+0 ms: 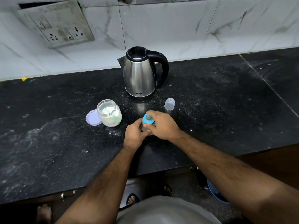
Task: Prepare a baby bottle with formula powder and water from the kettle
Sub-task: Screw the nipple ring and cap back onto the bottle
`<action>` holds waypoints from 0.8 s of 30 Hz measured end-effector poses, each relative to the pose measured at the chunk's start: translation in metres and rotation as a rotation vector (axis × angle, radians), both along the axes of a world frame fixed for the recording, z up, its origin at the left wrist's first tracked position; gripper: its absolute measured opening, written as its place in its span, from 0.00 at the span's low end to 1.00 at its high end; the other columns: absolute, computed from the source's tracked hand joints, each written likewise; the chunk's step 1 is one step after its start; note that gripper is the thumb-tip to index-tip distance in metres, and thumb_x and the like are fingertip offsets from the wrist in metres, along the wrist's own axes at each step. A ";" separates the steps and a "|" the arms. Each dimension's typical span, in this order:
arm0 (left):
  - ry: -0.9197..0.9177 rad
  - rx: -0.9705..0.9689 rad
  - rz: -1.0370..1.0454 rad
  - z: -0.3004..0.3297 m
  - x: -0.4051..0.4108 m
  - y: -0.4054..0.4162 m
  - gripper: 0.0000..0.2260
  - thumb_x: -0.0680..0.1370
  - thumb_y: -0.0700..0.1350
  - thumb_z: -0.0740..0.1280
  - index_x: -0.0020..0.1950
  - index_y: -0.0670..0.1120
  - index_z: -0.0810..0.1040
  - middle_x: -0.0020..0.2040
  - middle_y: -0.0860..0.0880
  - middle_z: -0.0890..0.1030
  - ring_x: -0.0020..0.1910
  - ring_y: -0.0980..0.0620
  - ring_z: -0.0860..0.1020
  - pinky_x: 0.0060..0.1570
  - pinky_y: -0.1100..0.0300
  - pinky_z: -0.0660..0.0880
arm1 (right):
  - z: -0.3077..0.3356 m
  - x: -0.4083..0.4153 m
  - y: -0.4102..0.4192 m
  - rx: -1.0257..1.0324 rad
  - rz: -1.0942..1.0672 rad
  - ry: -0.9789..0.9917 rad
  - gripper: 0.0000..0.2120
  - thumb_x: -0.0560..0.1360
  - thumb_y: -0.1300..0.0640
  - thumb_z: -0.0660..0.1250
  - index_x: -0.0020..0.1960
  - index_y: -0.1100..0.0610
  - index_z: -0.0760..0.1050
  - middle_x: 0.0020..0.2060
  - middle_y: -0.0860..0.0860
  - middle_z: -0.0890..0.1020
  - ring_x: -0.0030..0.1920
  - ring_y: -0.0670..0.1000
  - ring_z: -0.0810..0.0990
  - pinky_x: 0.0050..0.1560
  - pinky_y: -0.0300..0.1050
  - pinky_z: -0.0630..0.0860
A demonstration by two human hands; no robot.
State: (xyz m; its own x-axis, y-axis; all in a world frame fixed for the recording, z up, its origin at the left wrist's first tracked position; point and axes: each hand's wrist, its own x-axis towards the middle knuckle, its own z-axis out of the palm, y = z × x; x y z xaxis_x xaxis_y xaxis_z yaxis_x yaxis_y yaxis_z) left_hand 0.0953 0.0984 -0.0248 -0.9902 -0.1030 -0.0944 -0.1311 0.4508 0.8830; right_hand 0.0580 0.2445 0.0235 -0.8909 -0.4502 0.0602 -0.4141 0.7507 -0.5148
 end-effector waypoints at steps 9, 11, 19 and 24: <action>0.006 0.034 0.005 0.005 0.001 0.002 0.20 0.67 0.41 0.79 0.56 0.50 0.80 0.44 0.57 0.84 0.43 0.61 0.81 0.47 0.66 0.77 | 0.014 -0.004 0.005 -0.091 -0.022 -0.220 0.24 0.71 0.53 0.74 0.65 0.54 0.73 0.49 0.47 0.81 0.50 0.50 0.79 0.53 0.44 0.73; 0.006 0.057 0.012 0.004 0.001 0.004 0.22 0.66 0.42 0.80 0.58 0.51 0.79 0.46 0.59 0.83 0.46 0.63 0.81 0.50 0.69 0.76 | 0.019 -0.010 0.016 -0.101 0.007 -0.314 0.31 0.71 0.57 0.74 0.71 0.55 0.69 0.41 0.43 0.77 0.43 0.46 0.76 0.51 0.43 0.73; -0.003 0.060 0.060 0.006 -0.006 0.011 0.26 0.67 0.39 0.79 0.64 0.46 0.77 0.52 0.55 0.82 0.50 0.63 0.79 0.50 0.75 0.73 | 0.001 -0.053 0.056 -0.160 -0.480 -0.163 0.16 0.73 0.56 0.70 0.60 0.55 0.77 0.51 0.54 0.80 0.53 0.55 0.79 0.56 0.50 0.76; -0.001 -0.004 0.078 0.004 -0.005 0.013 0.28 0.67 0.42 0.80 0.65 0.47 0.77 0.56 0.52 0.83 0.55 0.57 0.80 0.58 0.61 0.75 | -0.009 -0.082 0.066 0.011 -0.493 -0.208 0.29 0.71 0.49 0.74 0.69 0.53 0.70 0.64 0.56 0.74 0.64 0.58 0.74 0.63 0.54 0.74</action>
